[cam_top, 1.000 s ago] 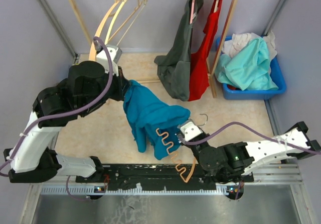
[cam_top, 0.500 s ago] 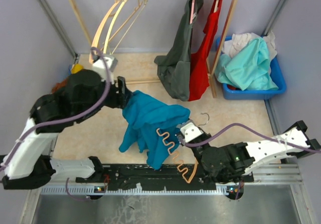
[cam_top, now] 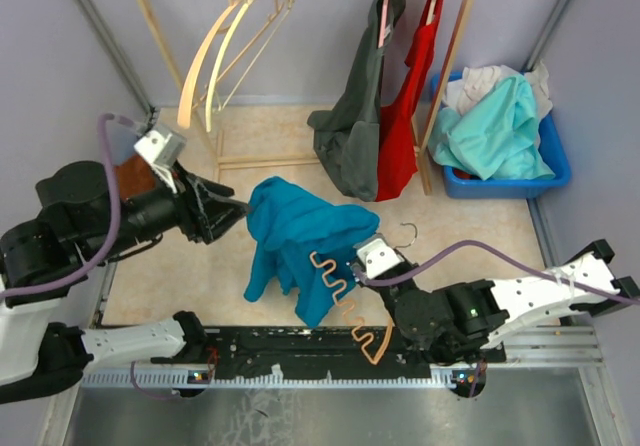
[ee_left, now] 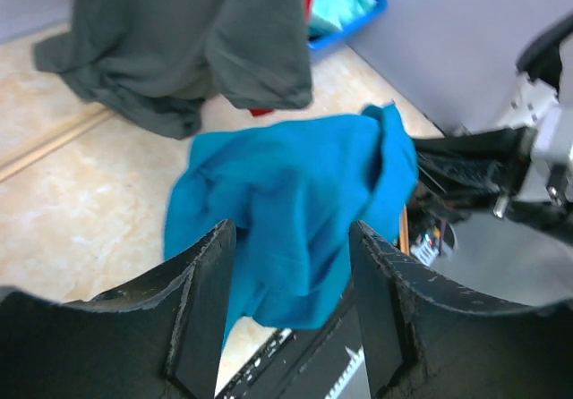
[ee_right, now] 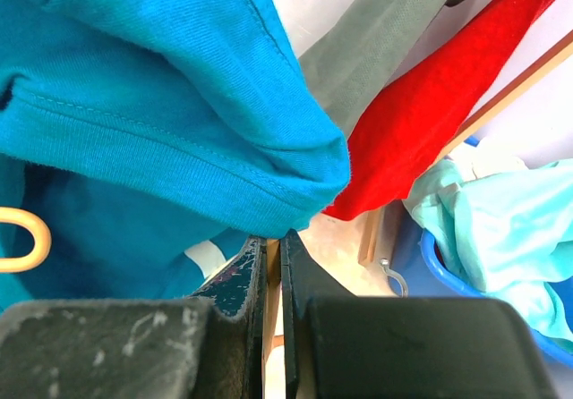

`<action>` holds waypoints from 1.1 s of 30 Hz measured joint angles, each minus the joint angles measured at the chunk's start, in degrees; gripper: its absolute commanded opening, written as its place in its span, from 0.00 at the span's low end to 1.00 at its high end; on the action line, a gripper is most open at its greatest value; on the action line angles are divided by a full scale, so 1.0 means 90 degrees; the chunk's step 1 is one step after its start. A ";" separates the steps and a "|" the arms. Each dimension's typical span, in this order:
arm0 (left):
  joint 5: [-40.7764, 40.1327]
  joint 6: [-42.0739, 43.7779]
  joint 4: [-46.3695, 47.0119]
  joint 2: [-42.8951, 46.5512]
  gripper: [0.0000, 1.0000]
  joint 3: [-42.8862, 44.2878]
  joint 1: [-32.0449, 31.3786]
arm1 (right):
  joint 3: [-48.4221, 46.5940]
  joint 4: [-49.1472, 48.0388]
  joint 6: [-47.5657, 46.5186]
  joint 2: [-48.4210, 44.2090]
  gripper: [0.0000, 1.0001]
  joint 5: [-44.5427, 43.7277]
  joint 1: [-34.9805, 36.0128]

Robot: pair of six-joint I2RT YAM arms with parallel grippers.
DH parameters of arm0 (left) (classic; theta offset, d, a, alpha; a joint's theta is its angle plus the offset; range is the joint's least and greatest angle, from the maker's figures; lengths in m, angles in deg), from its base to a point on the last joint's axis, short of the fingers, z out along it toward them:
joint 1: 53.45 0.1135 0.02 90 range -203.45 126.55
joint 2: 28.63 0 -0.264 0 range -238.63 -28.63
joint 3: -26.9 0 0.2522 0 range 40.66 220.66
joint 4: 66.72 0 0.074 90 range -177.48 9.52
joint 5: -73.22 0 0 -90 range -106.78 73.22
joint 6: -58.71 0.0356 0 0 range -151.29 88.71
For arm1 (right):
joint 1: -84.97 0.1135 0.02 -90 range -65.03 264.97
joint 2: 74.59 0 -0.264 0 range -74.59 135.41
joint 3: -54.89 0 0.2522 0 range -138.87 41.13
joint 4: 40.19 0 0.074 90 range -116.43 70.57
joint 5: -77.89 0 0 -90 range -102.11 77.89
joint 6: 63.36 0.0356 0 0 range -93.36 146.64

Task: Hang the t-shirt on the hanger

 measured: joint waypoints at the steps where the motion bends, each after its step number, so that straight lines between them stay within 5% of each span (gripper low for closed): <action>1: 0.0226 0.0041 0.0041 -0.0002 0.57 -0.0092 0.0000 | -0.0024 0.0092 0.0061 0.0041 0.00 0.0024 -0.0041; 9: 0.0823 0.0345 -0.0100 -0.0092 0.55 -0.0532 0.0000 | -0.0386 0.0867 0.0767 0.0515 0.00 0.0561 -0.0724; 33: -0.0729 0.0396 -0.0597 -0.0274 0.55 -0.1831 0.0000 | -0.0954 0.1362 0.1294 0.1287 0.00 0.2188 -0.2028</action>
